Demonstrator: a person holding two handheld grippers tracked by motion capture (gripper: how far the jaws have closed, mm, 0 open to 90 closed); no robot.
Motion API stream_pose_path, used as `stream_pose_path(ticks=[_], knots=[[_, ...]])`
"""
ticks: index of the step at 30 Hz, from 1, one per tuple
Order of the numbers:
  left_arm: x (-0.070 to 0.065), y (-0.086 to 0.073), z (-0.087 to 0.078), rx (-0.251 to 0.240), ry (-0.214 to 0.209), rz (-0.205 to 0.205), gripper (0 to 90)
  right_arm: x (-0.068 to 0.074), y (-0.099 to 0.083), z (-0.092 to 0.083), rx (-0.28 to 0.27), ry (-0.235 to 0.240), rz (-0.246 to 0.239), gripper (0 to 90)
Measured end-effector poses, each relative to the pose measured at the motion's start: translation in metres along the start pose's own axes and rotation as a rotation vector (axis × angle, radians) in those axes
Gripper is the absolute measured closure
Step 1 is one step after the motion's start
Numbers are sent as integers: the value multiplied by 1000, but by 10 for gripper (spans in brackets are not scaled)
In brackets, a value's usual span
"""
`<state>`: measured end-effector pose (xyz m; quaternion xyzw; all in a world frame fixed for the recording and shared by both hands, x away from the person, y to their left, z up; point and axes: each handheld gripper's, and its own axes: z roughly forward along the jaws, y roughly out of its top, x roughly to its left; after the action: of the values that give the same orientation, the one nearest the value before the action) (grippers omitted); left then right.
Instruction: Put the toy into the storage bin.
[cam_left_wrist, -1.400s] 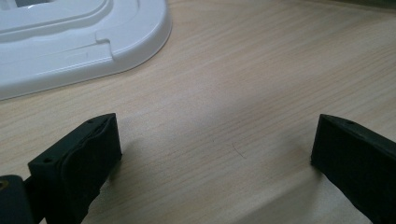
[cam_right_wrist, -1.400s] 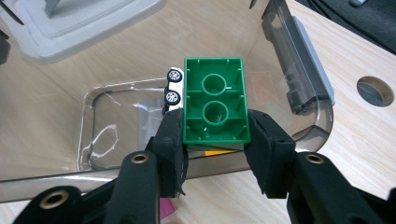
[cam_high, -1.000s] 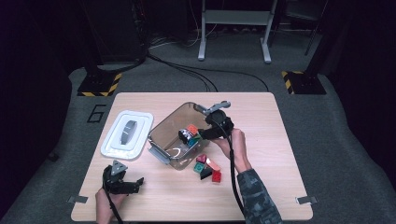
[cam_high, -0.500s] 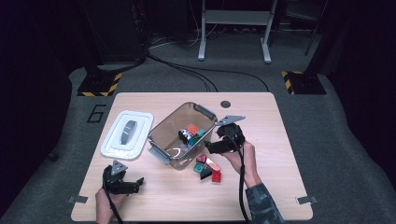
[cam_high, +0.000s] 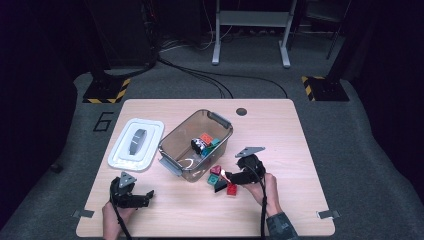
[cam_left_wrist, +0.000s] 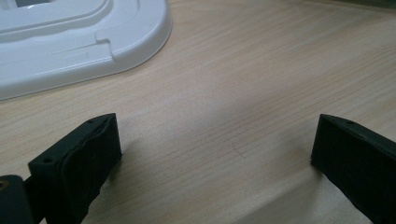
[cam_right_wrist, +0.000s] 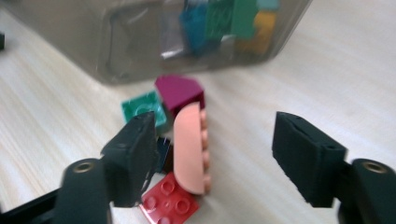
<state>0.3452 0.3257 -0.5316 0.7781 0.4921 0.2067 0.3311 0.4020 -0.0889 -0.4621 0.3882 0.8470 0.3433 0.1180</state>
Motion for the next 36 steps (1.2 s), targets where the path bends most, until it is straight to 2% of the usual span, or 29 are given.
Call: stream_pose_path(ticks=[3, 5, 8, 12, 16, 19, 23, 26, 28, 29, 30, 31, 32, 33, 34, 35, 36], knots=[[0, 0, 0, 0, 1, 0, 12, 1, -9, 6, 24, 10, -5, 470], [0, 0, 0, 0, 1, -2, 12, 2, -13, 10, 35, 6, 9, 486], [0, 0, 0, -1, 0, 0, 12, 1, -20, 15, 62, 27, 8, 517], [0, 0, 0, 0, 0, 0, 12, -2, -25, 17, 51, 47, 19, 579], [0, 0, 0, 0, 2, -2, 12, -4, -25, 16, 42, 36, 17, 644], [0, 0, 0, 0, 0, 0, 12, -3, -25, 15, 32, 14, 21, 746], [0, 0, 0, 0, 2, -1, 12, -6, -26, 14, 26, -12, 40, 744], [0, 0, 0, 0, 1, 0, 12, -10, -27, 12, 17, -19, 47, 665], [0, 0, 0, 1, 2, -2, 12, -9, -29, 10, 2, -13, 73, 595], [0, 0, 0, 0, 1, 0, 12, -10, -30, 9, -4, -7, 63, 555], [0, 0, 0, 0, 1, -1, 12, -9, -32, 8, -4, 6, 74, 512], [0, 0, 0, 0, 1, 0, 12, -8, -33, 8, -6, 3, 59, 444], [0, 0, 0, 1, 1, -1, 12, -7, -34, 8, 3, 5, 70, 415], [0, 0, 0, 0, 1, 0, 12, -6, -36, 9, 3, 22, 46, 382], [0, 0, 0, 1, 1, -1, 12, -5, -37, 9, 10, 18, 58, 343], [0, 0, 0, 1, 1, -1, 12, -4, -39, 11, 12, 7, 43, 312], [0, 0, 0, 0, 0, 0, 12, -3, -40, 12, 20, 10, 35, 321]])
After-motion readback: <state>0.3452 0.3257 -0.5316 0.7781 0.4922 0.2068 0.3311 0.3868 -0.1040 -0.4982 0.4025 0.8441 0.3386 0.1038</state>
